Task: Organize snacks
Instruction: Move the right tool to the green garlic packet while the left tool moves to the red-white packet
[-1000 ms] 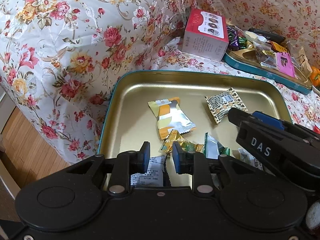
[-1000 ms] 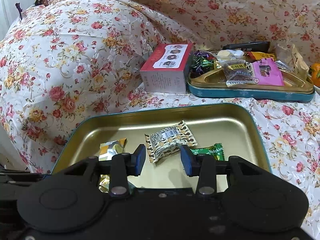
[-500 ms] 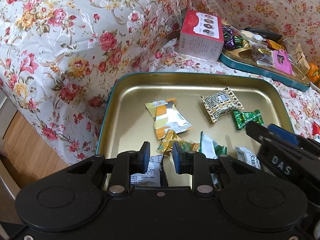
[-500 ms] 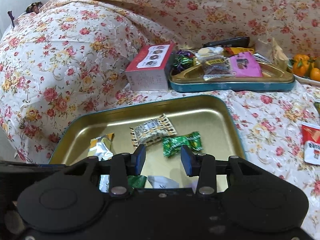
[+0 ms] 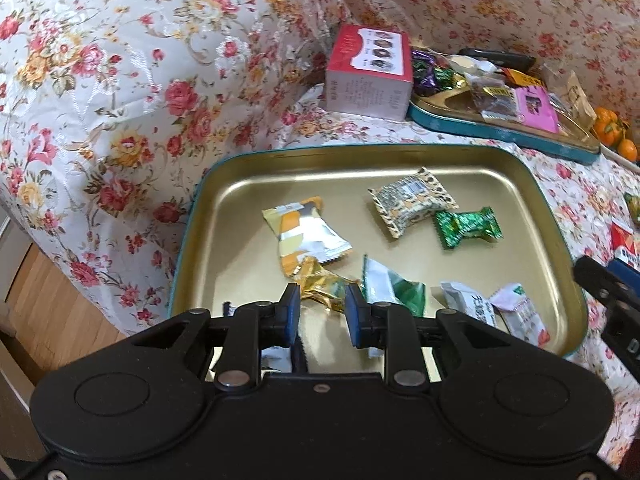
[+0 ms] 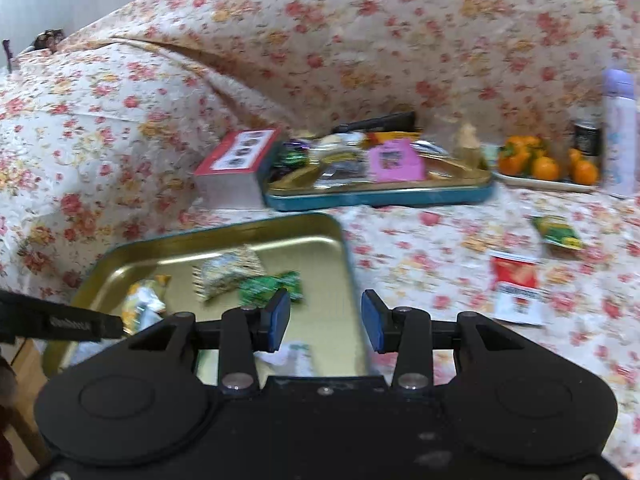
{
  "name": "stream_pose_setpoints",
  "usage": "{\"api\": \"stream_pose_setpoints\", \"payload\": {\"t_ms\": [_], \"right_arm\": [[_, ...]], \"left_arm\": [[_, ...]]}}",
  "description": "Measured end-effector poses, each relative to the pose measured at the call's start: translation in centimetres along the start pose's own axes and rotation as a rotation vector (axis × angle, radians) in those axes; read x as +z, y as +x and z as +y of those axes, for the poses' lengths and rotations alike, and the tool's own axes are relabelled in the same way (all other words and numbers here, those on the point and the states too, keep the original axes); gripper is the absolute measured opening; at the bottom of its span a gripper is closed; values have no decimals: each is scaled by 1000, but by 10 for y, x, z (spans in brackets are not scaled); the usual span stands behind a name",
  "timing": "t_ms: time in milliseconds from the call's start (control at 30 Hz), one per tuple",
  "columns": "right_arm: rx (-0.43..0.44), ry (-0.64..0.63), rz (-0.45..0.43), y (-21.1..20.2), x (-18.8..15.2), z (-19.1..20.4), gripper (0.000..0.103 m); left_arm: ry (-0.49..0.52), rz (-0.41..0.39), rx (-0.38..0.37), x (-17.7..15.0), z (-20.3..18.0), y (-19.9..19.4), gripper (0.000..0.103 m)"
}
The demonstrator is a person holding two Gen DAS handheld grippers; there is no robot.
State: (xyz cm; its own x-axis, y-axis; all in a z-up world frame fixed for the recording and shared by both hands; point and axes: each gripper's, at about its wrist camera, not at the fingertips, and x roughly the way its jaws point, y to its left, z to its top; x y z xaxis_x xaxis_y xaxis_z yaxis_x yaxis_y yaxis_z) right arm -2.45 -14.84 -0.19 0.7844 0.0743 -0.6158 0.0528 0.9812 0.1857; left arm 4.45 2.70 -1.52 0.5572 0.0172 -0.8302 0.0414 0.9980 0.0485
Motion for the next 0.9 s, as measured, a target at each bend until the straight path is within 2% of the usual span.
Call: {"api": "stream_pose_setpoints", "payload": {"t_ms": [533,900], "right_arm": [[-247,151,23,-24,-50,-109,42],[-290,227,12,-19,-57,-151,42]], "left_arm": [[141,-39,-86,-18,-44,-20,34],[300,-67,-169,-44,-91,-37,35]]}}
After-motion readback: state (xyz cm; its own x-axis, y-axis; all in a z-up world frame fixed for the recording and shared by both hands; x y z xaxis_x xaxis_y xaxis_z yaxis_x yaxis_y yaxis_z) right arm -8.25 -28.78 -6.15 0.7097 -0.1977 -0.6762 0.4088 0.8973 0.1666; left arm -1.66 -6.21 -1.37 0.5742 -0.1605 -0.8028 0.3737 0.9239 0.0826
